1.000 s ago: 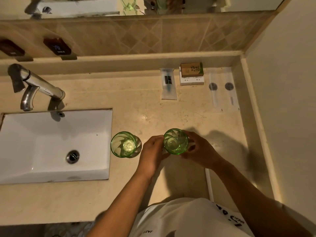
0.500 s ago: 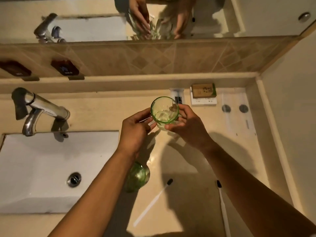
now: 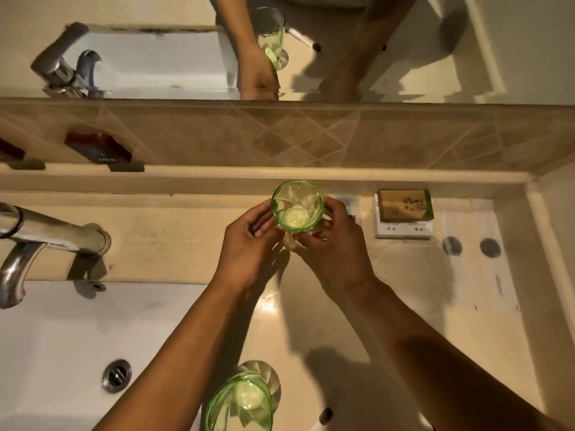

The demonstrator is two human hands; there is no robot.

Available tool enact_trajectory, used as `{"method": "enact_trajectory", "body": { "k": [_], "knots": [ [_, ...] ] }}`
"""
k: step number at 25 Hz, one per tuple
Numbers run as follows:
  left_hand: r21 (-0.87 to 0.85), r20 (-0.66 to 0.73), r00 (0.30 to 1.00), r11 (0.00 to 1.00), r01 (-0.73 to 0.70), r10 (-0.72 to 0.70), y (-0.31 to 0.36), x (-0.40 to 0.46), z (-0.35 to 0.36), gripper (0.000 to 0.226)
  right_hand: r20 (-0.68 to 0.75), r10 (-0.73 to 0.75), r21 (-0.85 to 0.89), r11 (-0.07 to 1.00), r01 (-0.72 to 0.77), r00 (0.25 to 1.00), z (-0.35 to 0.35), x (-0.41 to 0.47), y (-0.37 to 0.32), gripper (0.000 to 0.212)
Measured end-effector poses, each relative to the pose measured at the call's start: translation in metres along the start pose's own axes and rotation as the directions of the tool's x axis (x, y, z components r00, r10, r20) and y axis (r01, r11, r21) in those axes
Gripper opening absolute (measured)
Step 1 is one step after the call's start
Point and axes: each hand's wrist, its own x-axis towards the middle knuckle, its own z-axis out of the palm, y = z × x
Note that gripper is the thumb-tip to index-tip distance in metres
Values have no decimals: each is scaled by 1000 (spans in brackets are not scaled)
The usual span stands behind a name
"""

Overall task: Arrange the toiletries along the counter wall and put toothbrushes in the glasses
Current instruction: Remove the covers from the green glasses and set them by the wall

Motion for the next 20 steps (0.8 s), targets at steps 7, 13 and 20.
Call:
{"method": "enact_trajectory", "body": {
  "k": [7, 13, 20],
  "knots": [
    [-52, 28, 999, 998, 37, -35, -7, 12, 1, 52, -21, 14, -6, 1000, -14, 1000, 6, 10, 3, 76],
    [-44, 24, 999, 999, 28, -26, -7, 15, 2, 50, -32, 35, -32, 999, -36, 999, 6, 8, 0, 75],
    [-36, 32, 999, 999, 39, -38, -11, 19, 1, 53, -18, 32, -47, 998, -33, 999, 5, 8, -3, 74]
  ]
}}
